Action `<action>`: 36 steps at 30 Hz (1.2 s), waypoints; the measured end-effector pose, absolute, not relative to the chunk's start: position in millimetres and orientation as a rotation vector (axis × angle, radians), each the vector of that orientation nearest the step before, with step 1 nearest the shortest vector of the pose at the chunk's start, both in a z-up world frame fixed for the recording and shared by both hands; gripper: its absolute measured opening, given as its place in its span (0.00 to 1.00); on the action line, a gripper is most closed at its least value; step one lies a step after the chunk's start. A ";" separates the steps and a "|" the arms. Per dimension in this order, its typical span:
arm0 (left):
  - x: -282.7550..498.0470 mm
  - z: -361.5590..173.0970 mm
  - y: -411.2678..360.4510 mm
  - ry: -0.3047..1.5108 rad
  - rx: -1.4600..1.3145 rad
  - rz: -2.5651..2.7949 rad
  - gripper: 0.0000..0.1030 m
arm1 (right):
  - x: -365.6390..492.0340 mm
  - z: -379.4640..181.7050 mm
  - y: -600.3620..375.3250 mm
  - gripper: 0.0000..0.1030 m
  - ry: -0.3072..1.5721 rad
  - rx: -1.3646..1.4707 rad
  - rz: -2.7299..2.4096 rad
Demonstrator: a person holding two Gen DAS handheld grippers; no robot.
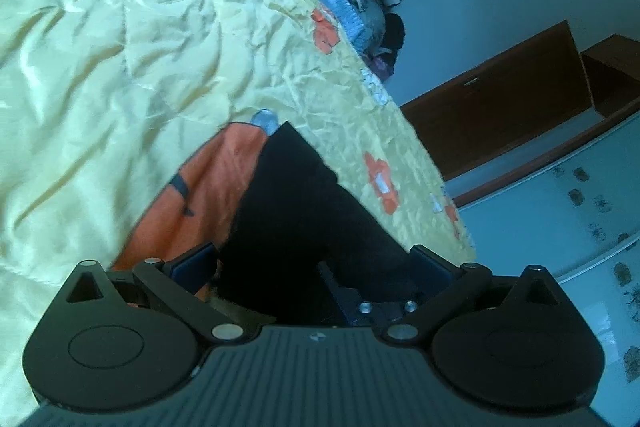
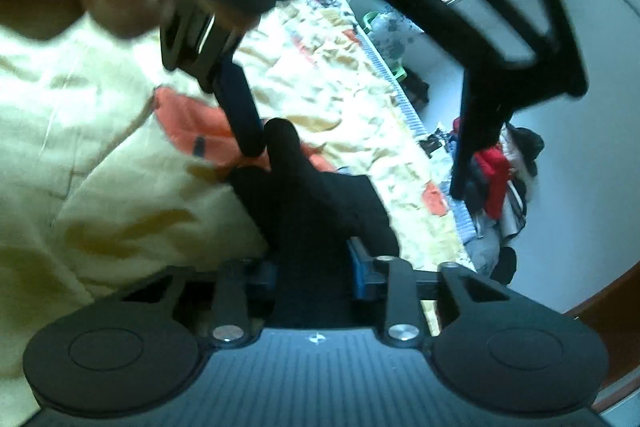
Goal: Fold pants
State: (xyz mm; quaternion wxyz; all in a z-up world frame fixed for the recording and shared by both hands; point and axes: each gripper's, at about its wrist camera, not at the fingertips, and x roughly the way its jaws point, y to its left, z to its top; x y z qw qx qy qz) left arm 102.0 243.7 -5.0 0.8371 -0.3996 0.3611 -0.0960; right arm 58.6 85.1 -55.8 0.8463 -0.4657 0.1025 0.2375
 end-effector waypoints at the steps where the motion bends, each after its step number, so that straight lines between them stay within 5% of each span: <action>1: 101.2 -6.5 244.8 0.773 -0.849 -0.207 0.99 | 58.4 -55.2 83.7 0.22 0.213 -0.967 0.501; 14: 150.6 -44.5 240.3 0.763 -1.195 -0.402 0.99 | 93.0 5.1 21.8 0.17 0.378 -0.462 0.601; 22: 166.1 -44.8 239.7 0.755 -1.121 -0.382 0.77 | 66.3 37.9 -11.5 0.32 0.387 -0.276 0.813; 26: 163.4 -43.6 235.9 0.764 -1.030 -0.338 0.64 | 104.4 38.5 -29.8 0.50 0.466 -0.164 0.634; 33: 148.7 -20.9 209.4 0.718 -0.693 -0.241 0.22 | 123.8 11.1 -9.5 0.51 0.569 -0.165 0.575; 36: 135.5 -4.0 190.1 0.659 -0.552 -0.228 0.19 | 125.8 10.1 -7.5 0.51 0.552 -0.165 0.575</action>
